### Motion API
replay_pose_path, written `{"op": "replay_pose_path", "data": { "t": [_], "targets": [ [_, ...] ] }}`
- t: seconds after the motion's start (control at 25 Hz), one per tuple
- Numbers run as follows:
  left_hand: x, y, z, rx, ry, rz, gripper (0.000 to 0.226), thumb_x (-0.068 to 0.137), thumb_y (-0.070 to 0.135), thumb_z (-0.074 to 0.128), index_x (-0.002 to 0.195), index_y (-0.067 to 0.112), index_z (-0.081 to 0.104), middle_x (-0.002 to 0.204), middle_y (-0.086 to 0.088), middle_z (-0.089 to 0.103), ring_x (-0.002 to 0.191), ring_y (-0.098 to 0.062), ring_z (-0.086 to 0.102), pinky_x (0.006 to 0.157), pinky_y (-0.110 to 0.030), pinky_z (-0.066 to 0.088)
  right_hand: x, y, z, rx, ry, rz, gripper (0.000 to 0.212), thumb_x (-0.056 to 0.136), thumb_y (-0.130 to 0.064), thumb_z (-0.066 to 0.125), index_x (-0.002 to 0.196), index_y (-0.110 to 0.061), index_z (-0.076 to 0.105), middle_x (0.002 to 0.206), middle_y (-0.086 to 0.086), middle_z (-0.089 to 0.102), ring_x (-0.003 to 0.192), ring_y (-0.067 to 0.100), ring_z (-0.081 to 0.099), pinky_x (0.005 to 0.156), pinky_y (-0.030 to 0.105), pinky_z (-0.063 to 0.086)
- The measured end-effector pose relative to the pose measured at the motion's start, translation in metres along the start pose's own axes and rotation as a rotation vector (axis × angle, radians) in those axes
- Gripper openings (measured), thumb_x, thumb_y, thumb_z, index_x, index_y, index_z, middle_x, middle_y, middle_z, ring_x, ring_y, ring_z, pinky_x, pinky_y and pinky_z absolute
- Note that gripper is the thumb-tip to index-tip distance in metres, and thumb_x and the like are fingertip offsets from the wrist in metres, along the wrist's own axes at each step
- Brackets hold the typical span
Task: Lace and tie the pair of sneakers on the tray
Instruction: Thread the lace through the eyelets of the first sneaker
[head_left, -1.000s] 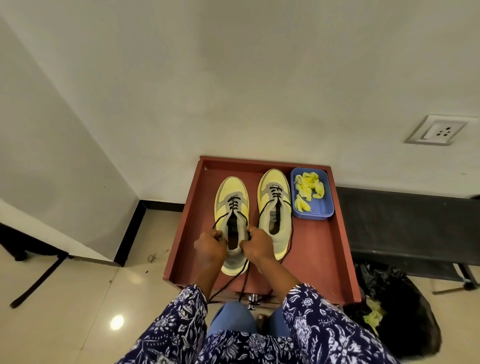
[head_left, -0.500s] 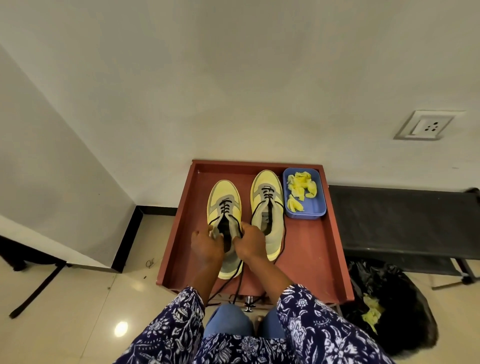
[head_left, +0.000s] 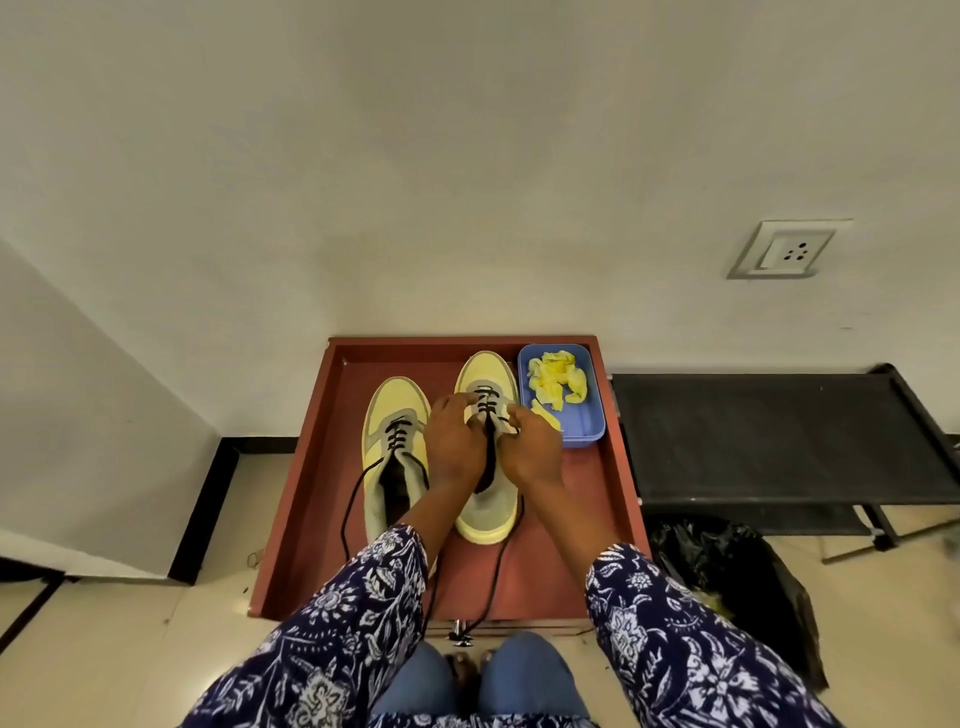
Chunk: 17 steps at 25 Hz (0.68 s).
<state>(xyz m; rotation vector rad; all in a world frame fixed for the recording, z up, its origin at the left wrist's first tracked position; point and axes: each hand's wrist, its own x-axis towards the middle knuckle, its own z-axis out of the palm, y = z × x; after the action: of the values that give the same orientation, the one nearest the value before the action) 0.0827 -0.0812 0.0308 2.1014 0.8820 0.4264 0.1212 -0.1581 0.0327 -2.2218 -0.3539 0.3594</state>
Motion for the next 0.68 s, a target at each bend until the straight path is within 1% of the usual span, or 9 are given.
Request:
{"op": "replay_pose_path", "data": {
  "t": [0.12, 0.24, 0.36, 0.4, 0.44, 0.52, 0.56, 0.6, 0.68],
  "targets": [
    [0.007, 0.015, 0.025, -0.021, -0.079, 0.050, 0.029, 0.086, -0.001, 0.052, 0.113, 0.004, 0.061, 0.120, -0.014, 0.058, 0.113, -0.027, 0.053, 0.092, -0.023, 0.035, 0.015, 0.021, -0.017, 0.018, 0.030, 0.055, 0.019, 0.085, 0.001, 0.050, 0.098, -0.004, 0.064, 0.107, 0.022, 0.065, 0.095, 0.031, 0.058, 0.080, 0.034, 0.042],
    [0.011, 0.022, 0.047, 0.011, -0.166, 0.091, 0.029, 0.083, -0.006, 0.051, 0.110, 0.000, 0.062, 0.118, -0.016, 0.058, 0.113, -0.027, 0.052, 0.085, -0.020, 0.032, 0.030, 0.038, -0.029, 0.035, 0.047, 0.125, 0.029, 0.091, -0.006, 0.051, 0.118, 0.000, 0.058, 0.119, 0.018, 0.062, 0.112, 0.033, 0.056, 0.093, 0.036, 0.043],
    [0.016, 0.022, 0.067, 0.032, -0.279, 0.089, 0.029, 0.084, -0.008, 0.048, 0.108, -0.002, 0.062, 0.118, -0.017, 0.056, 0.111, -0.027, 0.053, 0.087, -0.020, 0.035, 0.047, 0.052, -0.035, 0.010, 0.034, 0.151, 0.039, 0.091, -0.013, 0.053, 0.129, -0.002, 0.050, 0.132, 0.015, 0.055, 0.122, 0.030, 0.050, 0.099, 0.034, 0.041],
    [0.018, 0.022, 0.072, 0.051, -0.311, 0.091, 0.030, 0.084, -0.008, 0.048, 0.110, -0.002, 0.062, 0.120, -0.017, 0.055, 0.112, -0.027, 0.052, 0.089, -0.020, 0.036, 0.054, 0.058, -0.035, 0.001, 0.034, 0.149, 0.037, 0.091, -0.014, 0.053, 0.127, -0.003, 0.053, 0.129, 0.016, 0.057, 0.118, 0.028, 0.053, 0.094, 0.030, 0.045],
    [0.020, 0.022, 0.077, 0.076, -0.341, 0.096, 0.032, 0.084, -0.008, 0.048, 0.112, -0.001, 0.061, 0.122, -0.017, 0.055, 0.114, -0.027, 0.051, 0.091, -0.021, 0.035, 0.060, 0.064, -0.033, -0.010, 0.033, 0.149, 0.029, 0.091, -0.014, 0.053, 0.118, -0.004, 0.059, 0.120, 0.016, 0.061, 0.107, 0.024, 0.055, 0.081, 0.023, 0.047],
    [0.023, 0.023, 0.082, 0.126, -0.387, 0.091, 0.036, 0.084, -0.007, 0.048, 0.118, 0.000, 0.058, 0.127, -0.017, 0.052, 0.120, -0.026, 0.048, 0.095, -0.022, 0.033, 0.069, 0.074, -0.031, -0.050, 0.015, 0.146, 0.007, 0.091, -0.014, 0.052, 0.086, -0.016, 0.057, 0.098, 0.014, 0.059, 0.088, 0.017, 0.048, 0.056, 0.016, 0.035],
    [0.025, 0.024, 0.086, 0.143, -0.402, 0.078, 0.037, 0.085, -0.006, 0.047, 0.120, 0.000, 0.056, 0.129, -0.017, 0.051, 0.122, -0.026, 0.046, 0.097, -0.024, 0.032, 0.075, 0.079, -0.027, -0.068, 0.009, 0.153, 0.011, 0.091, -0.014, 0.052, 0.083, -0.022, 0.053, 0.097, 0.014, 0.059, 0.087, 0.016, 0.048, 0.059, 0.018, 0.034],
    [0.027, 0.023, 0.090, 0.157, -0.418, 0.064, 0.038, 0.086, -0.006, 0.047, 0.122, 0.000, 0.054, 0.131, -0.017, 0.050, 0.124, -0.027, 0.045, 0.098, -0.026, 0.032, 0.079, 0.083, -0.025, -0.080, -0.016, 0.160, 0.007, 0.091, -0.014, 0.052, 0.091, -0.020, 0.057, 0.105, 0.017, 0.062, 0.092, 0.019, 0.053, 0.069, 0.022, 0.040],
    [0.026, 0.024, 0.092, 0.173, -0.451, 0.051, 0.038, 0.087, -0.005, 0.045, 0.124, -0.001, 0.052, 0.132, -0.019, 0.049, 0.124, -0.029, 0.045, 0.100, -0.029, 0.032, 0.081, 0.087, -0.024, -0.126, -0.052, 0.141, 0.029, 0.092, -0.014, 0.053, 0.119, -0.007, 0.058, 0.124, 0.016, 0.060, 0.113, 0.028, 0.056, 0.093, 0.031, 0.043]
  ]
}}
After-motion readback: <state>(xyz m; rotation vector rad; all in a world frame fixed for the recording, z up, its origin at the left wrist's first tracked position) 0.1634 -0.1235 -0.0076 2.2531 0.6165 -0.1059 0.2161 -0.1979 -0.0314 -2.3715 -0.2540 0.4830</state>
